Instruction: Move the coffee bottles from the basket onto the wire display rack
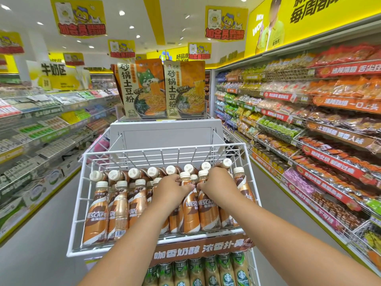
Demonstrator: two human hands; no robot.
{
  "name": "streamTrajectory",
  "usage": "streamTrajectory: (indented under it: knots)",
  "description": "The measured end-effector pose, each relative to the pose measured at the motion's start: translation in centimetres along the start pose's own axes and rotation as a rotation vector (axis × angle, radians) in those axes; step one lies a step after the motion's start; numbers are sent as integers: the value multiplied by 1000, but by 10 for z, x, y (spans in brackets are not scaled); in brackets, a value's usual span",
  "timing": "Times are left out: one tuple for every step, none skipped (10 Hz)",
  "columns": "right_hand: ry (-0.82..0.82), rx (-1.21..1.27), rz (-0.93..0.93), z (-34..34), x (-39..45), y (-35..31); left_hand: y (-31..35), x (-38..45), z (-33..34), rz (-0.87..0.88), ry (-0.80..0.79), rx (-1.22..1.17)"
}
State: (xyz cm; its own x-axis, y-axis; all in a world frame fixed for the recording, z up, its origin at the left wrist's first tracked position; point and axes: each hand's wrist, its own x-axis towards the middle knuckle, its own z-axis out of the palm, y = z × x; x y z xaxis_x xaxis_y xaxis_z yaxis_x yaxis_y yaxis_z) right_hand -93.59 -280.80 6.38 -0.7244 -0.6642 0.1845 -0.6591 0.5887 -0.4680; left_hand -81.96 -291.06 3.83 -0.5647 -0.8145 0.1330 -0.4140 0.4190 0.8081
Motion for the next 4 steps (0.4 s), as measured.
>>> streamTrajectory:
  knots:
    - [-2, 18, 2, -3, -3, -1, -1, -1, -2, 15, -19, 10]
    - [14, 41, -40, -5, -10, 2, -5, -4, -9, 101, -5, 94]
    - [47, -5, -91, -3, -19, 5, -11, -9, -16, 215, 56, 269]
    - [104, -96, -165, 6, -34, 5, -25, -15, -27, 374, 96, 491]
